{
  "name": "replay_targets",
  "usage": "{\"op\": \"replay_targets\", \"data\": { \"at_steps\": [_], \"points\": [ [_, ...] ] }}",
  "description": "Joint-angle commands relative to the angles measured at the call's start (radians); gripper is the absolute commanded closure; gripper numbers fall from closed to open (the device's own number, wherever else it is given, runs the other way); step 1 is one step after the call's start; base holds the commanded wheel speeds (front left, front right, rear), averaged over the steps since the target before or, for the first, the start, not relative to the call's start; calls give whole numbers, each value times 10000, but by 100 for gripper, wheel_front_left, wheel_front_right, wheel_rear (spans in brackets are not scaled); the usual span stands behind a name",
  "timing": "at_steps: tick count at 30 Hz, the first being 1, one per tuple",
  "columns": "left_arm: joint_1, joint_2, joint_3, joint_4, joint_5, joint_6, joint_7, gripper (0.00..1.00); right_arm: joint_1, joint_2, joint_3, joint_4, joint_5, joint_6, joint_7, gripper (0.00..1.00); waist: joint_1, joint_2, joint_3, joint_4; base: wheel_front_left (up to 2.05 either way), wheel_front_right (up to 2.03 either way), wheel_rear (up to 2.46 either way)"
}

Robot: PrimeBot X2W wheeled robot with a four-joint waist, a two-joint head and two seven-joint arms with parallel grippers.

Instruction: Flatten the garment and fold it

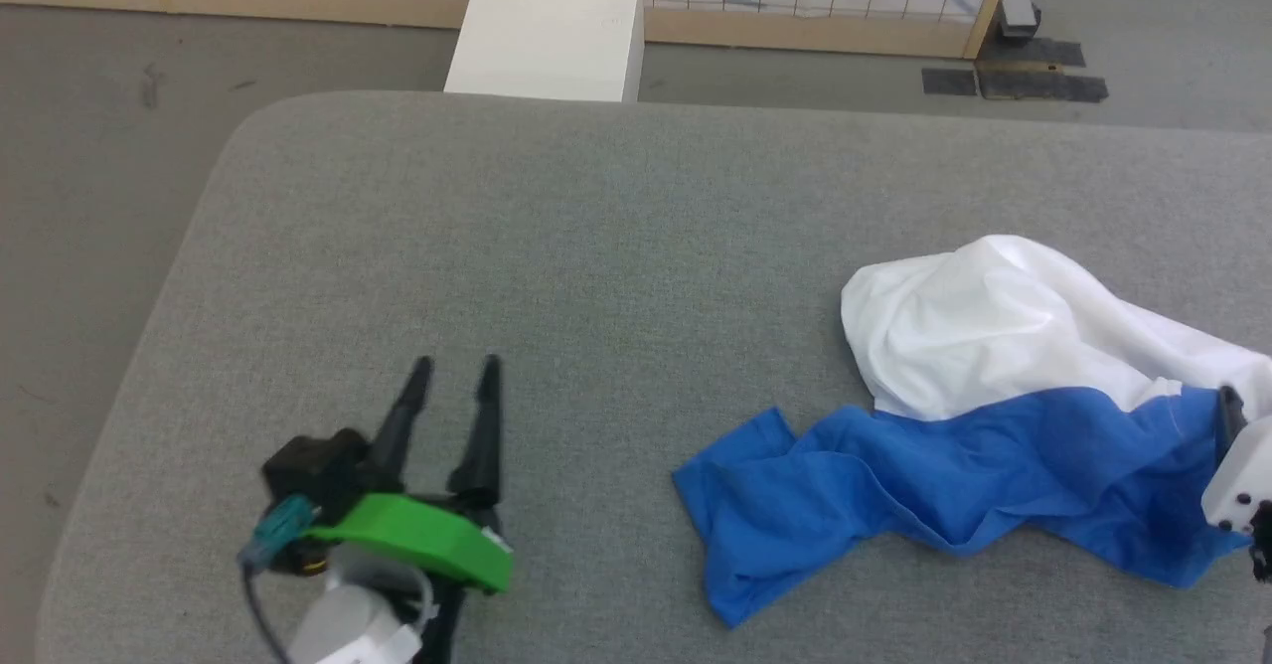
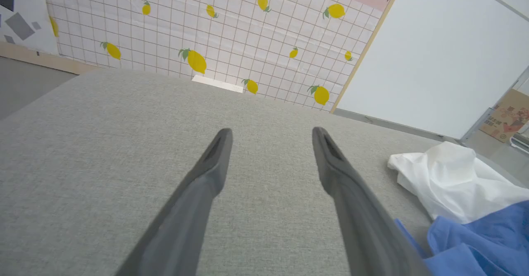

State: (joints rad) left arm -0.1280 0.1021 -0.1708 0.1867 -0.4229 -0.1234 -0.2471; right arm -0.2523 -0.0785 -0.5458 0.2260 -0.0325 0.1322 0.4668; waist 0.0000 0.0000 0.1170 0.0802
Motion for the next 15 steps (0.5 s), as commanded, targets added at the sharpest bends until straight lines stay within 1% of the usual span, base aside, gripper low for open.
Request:
{"op": "replay_targets", "data": {
  "at_steps": [1,3,5,6,9,10,12,15],
  "points": [
    [-348,-35,-255,-26,-271,-70,221,0,-103,10,57,-241,214,-15,-393,0,0,0,-167,-38,0,0,0],
    [-655,-74,-823,-86,-667,-71,870,0,-41,88,59,-530,707,-15,-936,0,0,0,-289,-106,0,0,0],
    [-1044,-93,-1532,-148,-1014,-71,1788,0,145,139,204,-827,927,-15,-1242,0,0,0,-380,-219,0,0,0],
    [-1227,-149,-1873,-154,-1326,-71,2349,0,272,167,261,-976,1031,-15,-1352,0,0,0,-413,-297,0,0,0],
    [-1758,-183,-3054,26,-1739,-71,4279,0,624,219,312,-1285,1137,-15,-1495,0,0,0,-418,-530,0,0,0],
    [-2025,-186,-3567,162,-1873,-71,5110,0,764,238,304,-1378,1166,-15,-1506,0,0,0,-400,-643,0,0,0],
    [-2354,-158,-4116,489,-1988,-72,6151,0,939,258,348,-1445,1182,-15,-1497,0,0,0,-324,-870,0,0,0],
    [-2786,-40,-4635,1111,-1667,-41,6993,0,1135,273,336,-1477,1260,-15,-1495,0,0,0,-180,-1160,0,0,0]
  ]
}}
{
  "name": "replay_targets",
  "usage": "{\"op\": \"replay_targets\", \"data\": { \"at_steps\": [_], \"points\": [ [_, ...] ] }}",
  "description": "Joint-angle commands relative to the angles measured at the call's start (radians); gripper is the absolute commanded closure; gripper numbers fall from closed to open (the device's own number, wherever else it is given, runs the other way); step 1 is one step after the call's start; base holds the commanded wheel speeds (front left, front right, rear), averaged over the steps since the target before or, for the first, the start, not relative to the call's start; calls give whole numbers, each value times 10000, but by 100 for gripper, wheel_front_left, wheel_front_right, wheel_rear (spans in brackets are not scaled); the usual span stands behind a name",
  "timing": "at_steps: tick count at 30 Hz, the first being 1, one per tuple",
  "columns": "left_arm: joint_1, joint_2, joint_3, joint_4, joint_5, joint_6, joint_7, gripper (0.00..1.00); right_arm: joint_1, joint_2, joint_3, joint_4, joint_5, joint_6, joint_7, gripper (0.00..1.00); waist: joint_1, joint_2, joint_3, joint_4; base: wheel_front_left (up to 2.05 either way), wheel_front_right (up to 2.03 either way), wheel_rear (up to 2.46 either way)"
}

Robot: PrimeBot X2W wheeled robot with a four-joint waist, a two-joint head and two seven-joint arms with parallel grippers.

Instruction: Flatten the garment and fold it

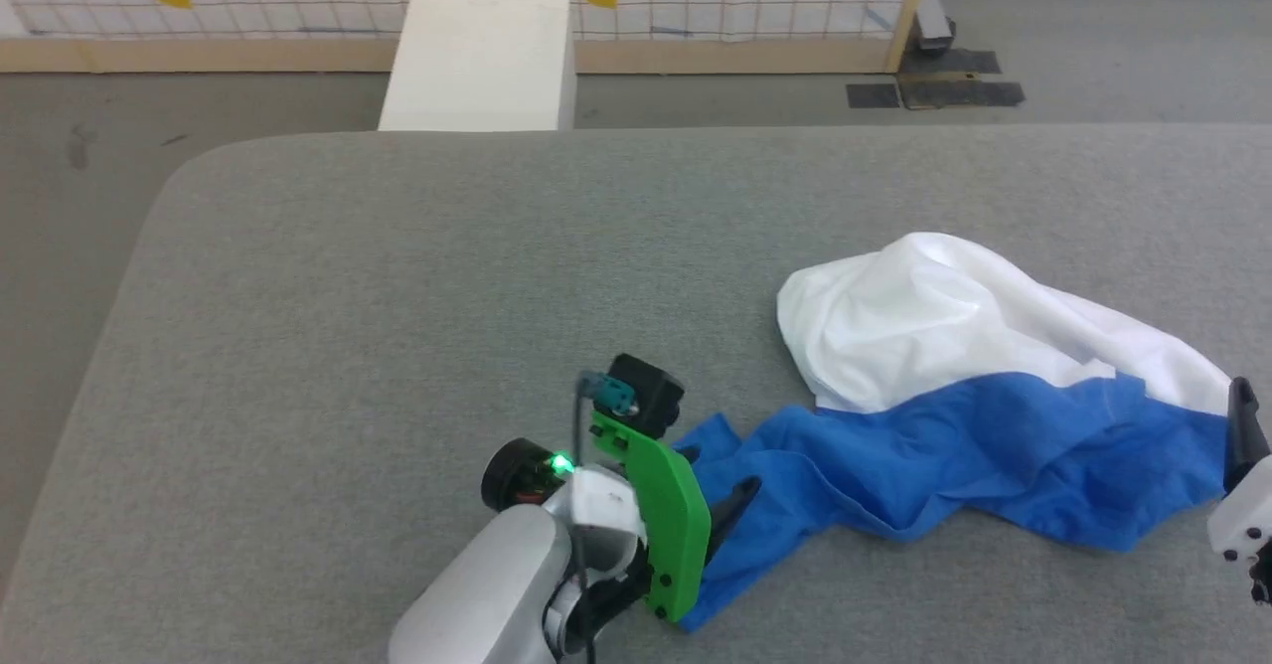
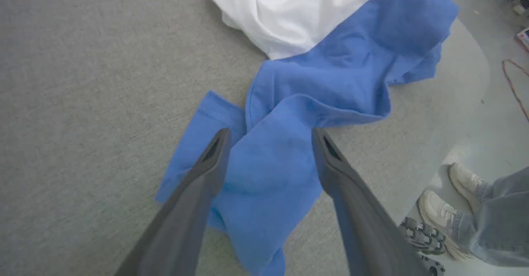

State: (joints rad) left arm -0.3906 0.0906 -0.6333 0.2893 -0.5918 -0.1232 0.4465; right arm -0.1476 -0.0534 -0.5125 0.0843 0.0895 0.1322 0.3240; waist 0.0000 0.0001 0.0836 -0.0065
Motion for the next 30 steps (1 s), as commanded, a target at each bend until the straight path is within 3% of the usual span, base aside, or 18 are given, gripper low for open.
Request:
{"op": "replay_targets", "data": {
  "at_steps": [1,7,11,13,16,20,25,30],
  "points": [
    [-262,109,-216,375,203,21,356,0,166,25,-22,-56,69,-15,-74,0,0,-1,213,-395,0,0,0],
    [-502,175,-1201,1553,1047,75,935,0,381,29,-59,26,247,-15,-156,0,0,-1,575,-895,0,0,0],
    [-405,127,-1695,2121,1029,13,1180,0,473,30,-83,35,286,-15,-248,0,0,-1,753,-1031,0,0,0],
    [-409,114,-1815,2271,956,-10,1135,100,487,30,-96,88,290,-15,-306,0,0,-1,800,-1043,0,0,0],
    [-429,63,-1600,2304,624,-24,766,100,511,30,-61,181,304,-15,-371,0,0,-1,806,-985,0,0,0],
    [-597,-20,-429,1845,-144,269,-394,100,501,31,-9,357,325,-15,-452,0,0,-1,718,-768,0,0,0],
    [-1013,581,1726,967,-736,1366,-2019,100,513,31,83,414,189,-15,-477,0,0,-1,513,-353,0,0,0],
    [-759,1730,3821,783,-1207,2547,-3029,100,466,31,259,465,125,-15,-469,0,0,-1,381,-68,0,0,0]
  ]
}}
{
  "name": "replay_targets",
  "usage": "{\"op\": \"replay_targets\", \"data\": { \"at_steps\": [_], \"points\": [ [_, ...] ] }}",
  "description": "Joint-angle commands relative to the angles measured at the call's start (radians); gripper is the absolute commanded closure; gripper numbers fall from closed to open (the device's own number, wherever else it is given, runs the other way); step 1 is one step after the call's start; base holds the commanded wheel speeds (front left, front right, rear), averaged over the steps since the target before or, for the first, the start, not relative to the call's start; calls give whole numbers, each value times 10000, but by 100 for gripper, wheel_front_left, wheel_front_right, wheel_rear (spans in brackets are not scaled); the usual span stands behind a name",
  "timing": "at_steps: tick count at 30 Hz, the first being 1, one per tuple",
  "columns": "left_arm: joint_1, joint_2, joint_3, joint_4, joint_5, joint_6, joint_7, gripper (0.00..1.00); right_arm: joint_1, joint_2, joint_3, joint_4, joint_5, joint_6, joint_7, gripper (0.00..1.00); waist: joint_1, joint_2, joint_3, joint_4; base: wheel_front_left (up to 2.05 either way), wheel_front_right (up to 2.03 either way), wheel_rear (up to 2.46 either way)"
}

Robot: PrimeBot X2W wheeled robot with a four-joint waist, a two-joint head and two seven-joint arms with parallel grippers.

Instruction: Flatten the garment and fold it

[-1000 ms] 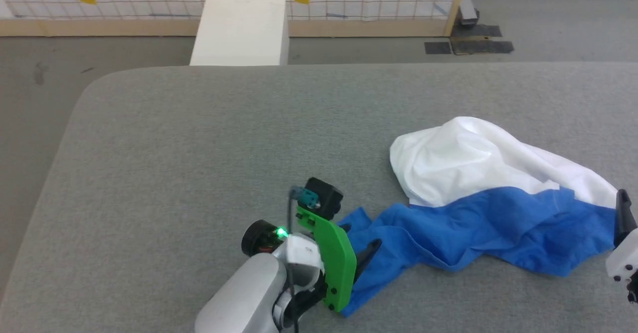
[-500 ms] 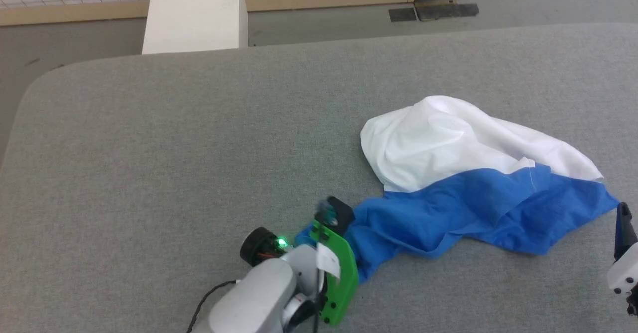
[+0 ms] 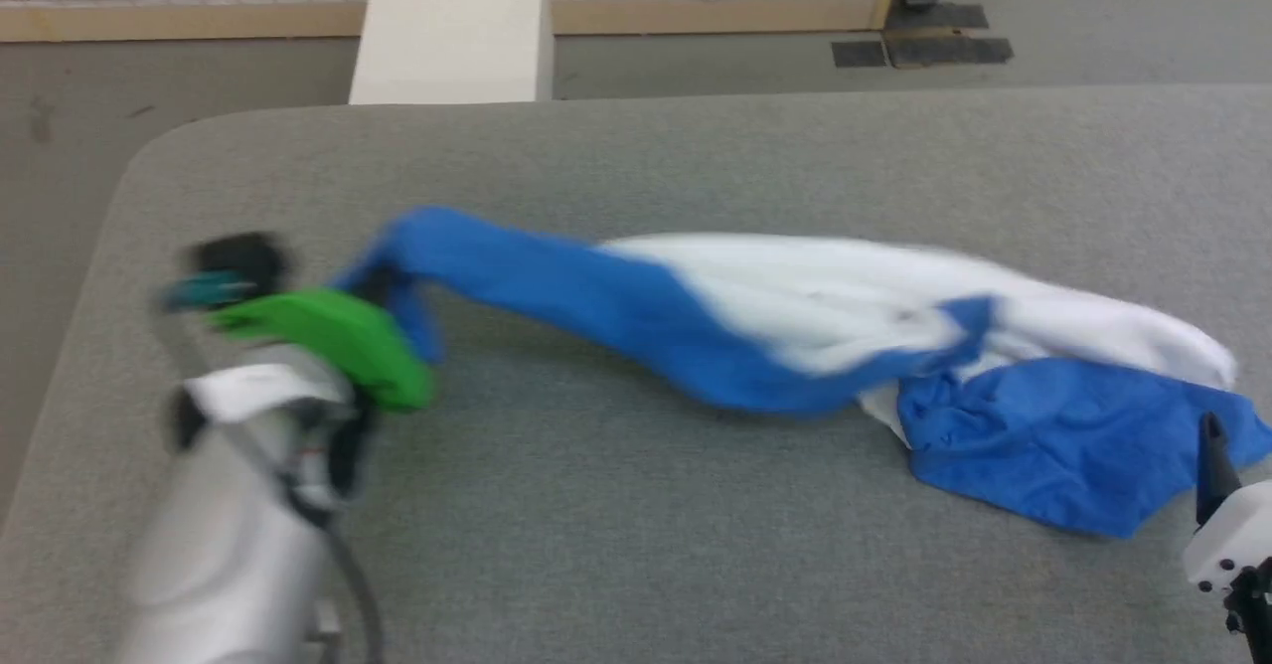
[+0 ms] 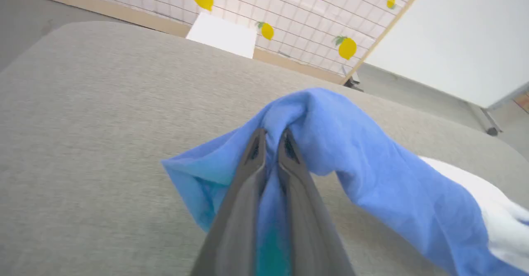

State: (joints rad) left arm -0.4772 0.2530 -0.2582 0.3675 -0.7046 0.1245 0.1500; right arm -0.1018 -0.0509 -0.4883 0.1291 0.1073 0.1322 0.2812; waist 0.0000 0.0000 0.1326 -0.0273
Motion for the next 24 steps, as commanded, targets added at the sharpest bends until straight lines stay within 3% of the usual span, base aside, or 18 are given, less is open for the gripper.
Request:
{"op": "replay_targets", "data": {
  "at_steps": [1,6,11,12,13,14,19,22,24],
  "points": [
    [238,295,449,-9,-203,243,-236,100,7,6,55,22,-66,-15,-33,0,0,0,-115,175,0,0,0],
    [1335,1156,2159,151,-829,1087,-717,100,48,6,152,37,-137,-15,-45,0,0,0,-130,369,0,0,0],
    [2070,1304,2966,428,-1338,1287,-922,100,71,6,253,72,-145,-15,-55,0,0,0,-56,535,0,0,0],
    [2161,1270,2978,482,-1389,1281,-897,89,64,6,301,97,-139,-15,-51,0,0,0,-48,562,0,0,0],
    [2177,1198,3005,456,-1456,1212,-967,37,59,6,347,112,-135,-15,-52,0,0,0,-49,584,0,0,0],
    [2167,1057,3071,330,-1584,1046,-1152,0,47,6,404,140,-102,-15,-61,0,0,0,-63,605,0,0,0],
    [2551,946,3054,-661,-1187,220,-2771,0,8,6,781,208,34,-15,-136,0,0,0,-198,637,0,0,0],
    [3063,954,2785,-1360,-154,-2,-3869,0,37,7,1086,134,12,-15,-163,0,0,0,-306,701,0,0,0],
    [3408,844,2604,-1810,638,-105,-4066,0,29,7,1426,29,-51,-15,-103,0,0,0,-319,749,0,0,0]
  ]
}}
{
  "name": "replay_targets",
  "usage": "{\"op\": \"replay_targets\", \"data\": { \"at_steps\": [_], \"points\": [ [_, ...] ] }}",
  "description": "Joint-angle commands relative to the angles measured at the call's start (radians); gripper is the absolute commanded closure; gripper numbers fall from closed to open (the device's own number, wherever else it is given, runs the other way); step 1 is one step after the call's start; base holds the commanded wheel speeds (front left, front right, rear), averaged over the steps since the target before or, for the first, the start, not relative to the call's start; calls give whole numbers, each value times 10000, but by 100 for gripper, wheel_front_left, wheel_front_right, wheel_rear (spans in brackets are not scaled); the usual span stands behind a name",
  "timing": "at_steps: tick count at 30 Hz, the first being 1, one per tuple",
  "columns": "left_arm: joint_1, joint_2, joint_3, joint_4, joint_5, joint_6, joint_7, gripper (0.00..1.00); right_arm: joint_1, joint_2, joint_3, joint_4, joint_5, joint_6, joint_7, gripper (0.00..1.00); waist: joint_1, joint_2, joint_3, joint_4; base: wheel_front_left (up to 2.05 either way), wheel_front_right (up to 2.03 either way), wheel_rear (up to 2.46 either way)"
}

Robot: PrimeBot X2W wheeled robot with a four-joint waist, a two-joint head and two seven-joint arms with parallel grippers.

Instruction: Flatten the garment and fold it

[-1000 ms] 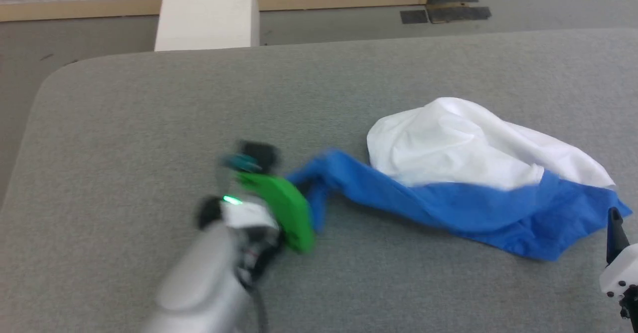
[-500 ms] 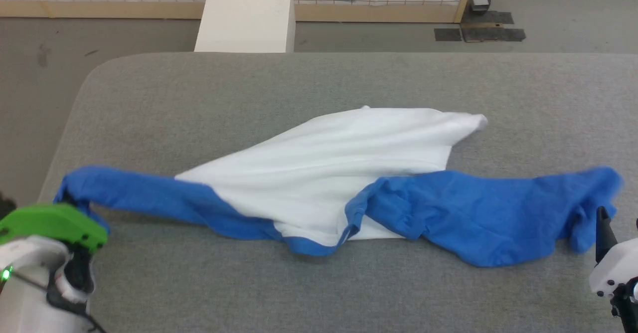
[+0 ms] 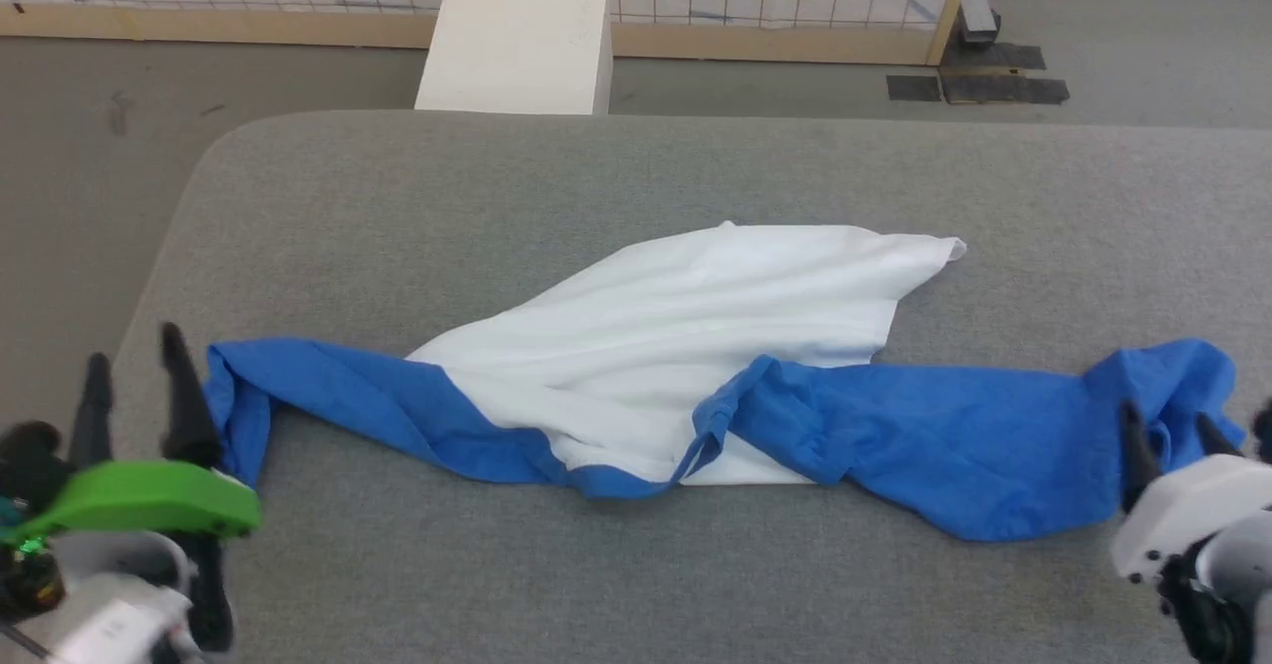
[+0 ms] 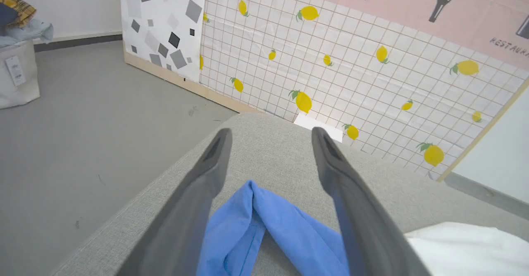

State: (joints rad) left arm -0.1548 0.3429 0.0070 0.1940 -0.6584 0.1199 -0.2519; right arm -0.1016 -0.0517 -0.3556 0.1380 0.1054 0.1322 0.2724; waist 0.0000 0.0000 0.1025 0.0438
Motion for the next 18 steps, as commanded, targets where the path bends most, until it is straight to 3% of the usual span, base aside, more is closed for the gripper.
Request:
{"op": "replay_targets", "data": {
  "at_steps": [1,5,9,18],
  "points": [
    [338,-180,-115,-276,489,-96,-75,0,12,14,282,-102,-42,-15,32,0,0,0,-31,65,0,0,0],
    [942,-992,100,-1094,1597,-384,-93,0,-220,14,1442,-150,-224,-15,713,0,0,0,-1,126,0,0,0],
    [1274,-1676,283,-1257,2199,-831,-96,0,-1123,-160,2460,369,-806,-15,2138,0,0,0,164,185,0,0,0],
    [789,-2265,361,-1469,3167,-1525,-98,0,-3098,-1166,3977,2319,-1740,-15,4661,0,0,0,795,722,0,0,0]
  ]
}}
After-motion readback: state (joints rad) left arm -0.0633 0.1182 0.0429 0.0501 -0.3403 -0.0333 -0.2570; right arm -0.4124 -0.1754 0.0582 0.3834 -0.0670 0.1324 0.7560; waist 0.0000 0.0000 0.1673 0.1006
